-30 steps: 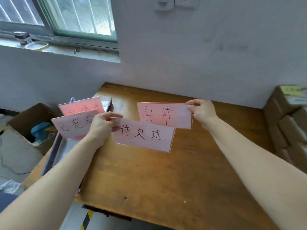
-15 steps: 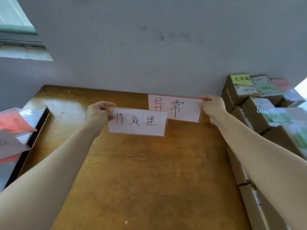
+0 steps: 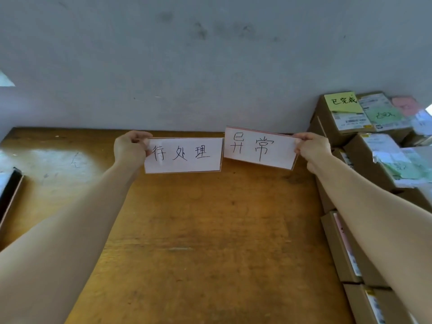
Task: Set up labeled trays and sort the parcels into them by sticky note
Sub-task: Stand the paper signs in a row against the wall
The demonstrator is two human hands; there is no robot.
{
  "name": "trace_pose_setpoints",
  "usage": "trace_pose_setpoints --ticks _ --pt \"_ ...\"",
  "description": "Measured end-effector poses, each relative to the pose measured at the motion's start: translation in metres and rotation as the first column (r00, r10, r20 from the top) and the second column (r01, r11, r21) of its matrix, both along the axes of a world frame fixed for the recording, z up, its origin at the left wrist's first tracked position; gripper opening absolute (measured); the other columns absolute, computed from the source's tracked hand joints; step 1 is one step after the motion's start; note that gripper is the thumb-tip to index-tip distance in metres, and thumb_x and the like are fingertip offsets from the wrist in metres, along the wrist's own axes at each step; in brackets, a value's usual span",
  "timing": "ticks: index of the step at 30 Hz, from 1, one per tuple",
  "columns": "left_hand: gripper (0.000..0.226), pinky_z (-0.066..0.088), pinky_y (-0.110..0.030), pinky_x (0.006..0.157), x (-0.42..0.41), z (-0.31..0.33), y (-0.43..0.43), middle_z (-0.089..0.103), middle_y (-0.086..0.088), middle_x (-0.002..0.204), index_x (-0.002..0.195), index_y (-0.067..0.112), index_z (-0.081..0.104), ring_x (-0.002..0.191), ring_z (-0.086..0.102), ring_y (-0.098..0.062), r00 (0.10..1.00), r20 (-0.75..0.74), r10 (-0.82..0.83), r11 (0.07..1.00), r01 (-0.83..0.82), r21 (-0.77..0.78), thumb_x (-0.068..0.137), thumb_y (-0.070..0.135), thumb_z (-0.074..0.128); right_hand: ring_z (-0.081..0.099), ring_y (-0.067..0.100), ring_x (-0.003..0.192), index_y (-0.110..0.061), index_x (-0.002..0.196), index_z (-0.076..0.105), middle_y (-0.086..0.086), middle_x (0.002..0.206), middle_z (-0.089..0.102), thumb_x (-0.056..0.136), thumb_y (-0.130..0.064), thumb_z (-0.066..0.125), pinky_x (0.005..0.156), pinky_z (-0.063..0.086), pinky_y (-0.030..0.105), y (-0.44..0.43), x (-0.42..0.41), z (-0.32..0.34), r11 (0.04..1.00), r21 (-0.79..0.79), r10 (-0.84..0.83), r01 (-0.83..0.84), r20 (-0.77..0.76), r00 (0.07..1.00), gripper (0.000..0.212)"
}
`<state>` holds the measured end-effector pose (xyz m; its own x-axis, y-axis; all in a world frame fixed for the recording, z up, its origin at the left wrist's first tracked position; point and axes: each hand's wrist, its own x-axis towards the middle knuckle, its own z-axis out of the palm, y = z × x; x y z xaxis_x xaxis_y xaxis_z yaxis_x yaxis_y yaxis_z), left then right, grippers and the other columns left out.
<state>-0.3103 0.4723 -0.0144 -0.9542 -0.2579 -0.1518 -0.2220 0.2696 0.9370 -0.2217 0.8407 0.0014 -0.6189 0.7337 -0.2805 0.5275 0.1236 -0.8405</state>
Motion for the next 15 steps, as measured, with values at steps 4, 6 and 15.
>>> trace_pose_setpoints --ticks 4,6,15 --pt "0.029 0.054 -0.024 0.069 -0.017 -0.016 0.008 0.056 0.002 0.081 0.076 0.024 0.064 0.073 0.058 -0.012 0.998 0.051 0.029 1.0 -0.029 -0.004 0.094 0.005 0.05 0.058 0.02 0.098 -0.02 0.099 0.067 0.005 0.107 0.061 0.094 -0.002 0.048 0.068 0.049 0.024 0.01 -0.009 -0.015 1.0 0.009 0.017 -0.017 0.045 0.999 0.027" --pt "0.03 0.054 -0.026 0.072 -0.026 -0.024 0.014 0.057 0.0 0.082 0.077 0.024 0.064 0.07 0.057 -0.01 0.997 0.07 0.023 1.0 -0.023 -0.001 0.094 0.004 0.05 0.057 0.019 0.097 -0.02 0.098 0.066 0.005 0.107 0.061 0.095 -0.003 0.047 0.06 0.046 0.02 0.015 -0.016 -0.021 1.0 0.002 0.03 -0.03 0.055 0.998 0.026" --pt "0.017 0.051 -0.016 0.063 -0.061 -0.044 0.037 0.055 -0.009 0.101 0.094 0.012 0.065 0.087 0.06 -0.019 0.999 0.053 -0.004 1.0 0.004 0.001 0.096 0.005 0.05 0.056 0.022 0.104 -0.022 0.099 0.066 0.004 0.109 0.058 0.092 0.001 0.048 0.089 0.052 0.035 0.038 -0.041 -0.044 0.998 -0.008 0.068 -0.068 0.093 0.993 0.03"
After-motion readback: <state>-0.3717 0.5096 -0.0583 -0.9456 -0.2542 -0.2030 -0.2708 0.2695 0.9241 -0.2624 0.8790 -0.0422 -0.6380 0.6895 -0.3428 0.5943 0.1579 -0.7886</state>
